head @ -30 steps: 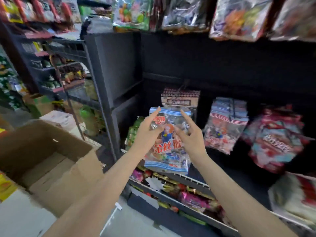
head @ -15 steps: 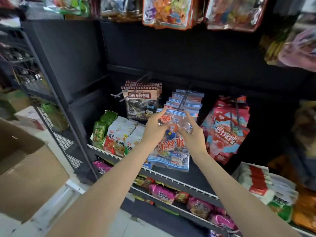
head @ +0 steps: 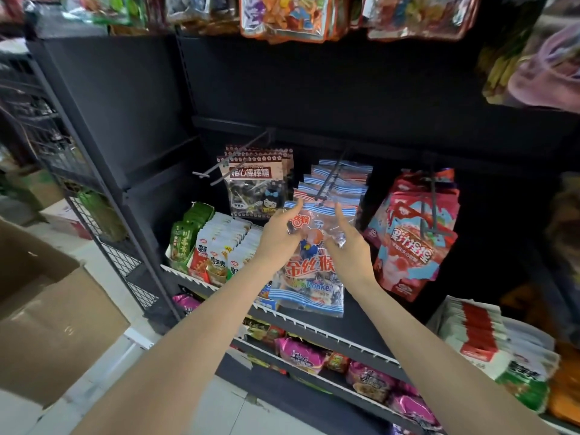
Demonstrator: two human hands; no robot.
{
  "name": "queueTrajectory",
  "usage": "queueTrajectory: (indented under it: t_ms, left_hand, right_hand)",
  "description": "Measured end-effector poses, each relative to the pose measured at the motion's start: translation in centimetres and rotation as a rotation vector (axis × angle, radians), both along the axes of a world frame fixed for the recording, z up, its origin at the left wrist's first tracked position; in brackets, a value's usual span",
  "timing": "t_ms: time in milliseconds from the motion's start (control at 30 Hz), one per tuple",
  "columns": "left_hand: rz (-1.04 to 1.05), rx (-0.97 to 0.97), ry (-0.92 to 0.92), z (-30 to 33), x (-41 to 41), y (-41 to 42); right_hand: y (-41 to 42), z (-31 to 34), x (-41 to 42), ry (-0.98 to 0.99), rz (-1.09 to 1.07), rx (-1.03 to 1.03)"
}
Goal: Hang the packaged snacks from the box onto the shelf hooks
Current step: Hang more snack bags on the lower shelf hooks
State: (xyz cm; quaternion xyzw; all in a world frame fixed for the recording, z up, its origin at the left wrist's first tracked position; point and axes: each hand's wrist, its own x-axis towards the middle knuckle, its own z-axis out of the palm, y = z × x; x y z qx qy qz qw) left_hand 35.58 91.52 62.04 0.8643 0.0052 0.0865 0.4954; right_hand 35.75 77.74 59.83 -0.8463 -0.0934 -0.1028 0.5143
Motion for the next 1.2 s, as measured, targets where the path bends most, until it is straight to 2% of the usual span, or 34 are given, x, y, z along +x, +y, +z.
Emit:
queueTrajectory:
  t_ms: [133, 300, 400, 500, 600, 700, 767, 867, 967, 1067, 1133, 1200]
  left_hand:
    - [-0.004, 0.095, 0.018, -0.3, 1.0, -0.2]
    - [0.036, 0.197, 0.035, -0.3, 2.6, -1.1]
    - [0.059, 0.163, -0.053, -1.1, 2.6, -1.1]
    - [0.096, 0.087, -0.195, -2.1, 2.3, 0.0]
    - [0.126, 0.090, -0.227, -2.6, 2.2, 1.5]
    - [0.167, 0.088, -0.164, -2.7, 2.8, 4.2]
    - [0.220, 0.112, -0.140, -2.7, 3.8, 6.5]
    - [0.314, 0.117, -0.106, -2.5, 5.9, 11.0]
    - [0.411, 0.077, -0.042, -1.8, 8.4, 15.9]
    - [0.436, 0.019, -0.055, -0.5, 11.6, 20.4]
    - [0.374, -0.010, -0.086, 0.8, 14.0, 22.2]
    - [0.268, 0.046, -0.125, 2.4, 16.2, 22.9]
  right_hand:
    - [-0.1, -0.4, 1.0, -0.018, -0.007, -0.071]
    - [0.0, 0.0, 1.6, -0.013, -0.078, -0.399]
    - [0.3, -0.8, 1.3, -0.271, -0.254, -0.602]
    - [0.6, -1.5, 0.7, -0.477, -0.258, -0.566]
    - [1.9, -1.7, 0.6, -0.405, -0.044, -0.552]
    - [4.3, -1.3, 1.2, -0.304, 0.149, -0.520]
    - [6.4, -0.9, 2.0, -0.268, 0.220, -0.485]
    - [10.1, 0.3, 3.7, -0.313, 0.253, -0.448]
    - [13.7, 2.1, 6.2, -0.236, 0.208, -0.320]
    - [16.3, 4.1, 9.9, -0.209, 0.027, -0.205]
    - [17.3, 5.3, 12.4, -0.227, -0.076, -0.241]
    - [18.0, 6.1, 14.8, -0.213, -0.156, -0.321]
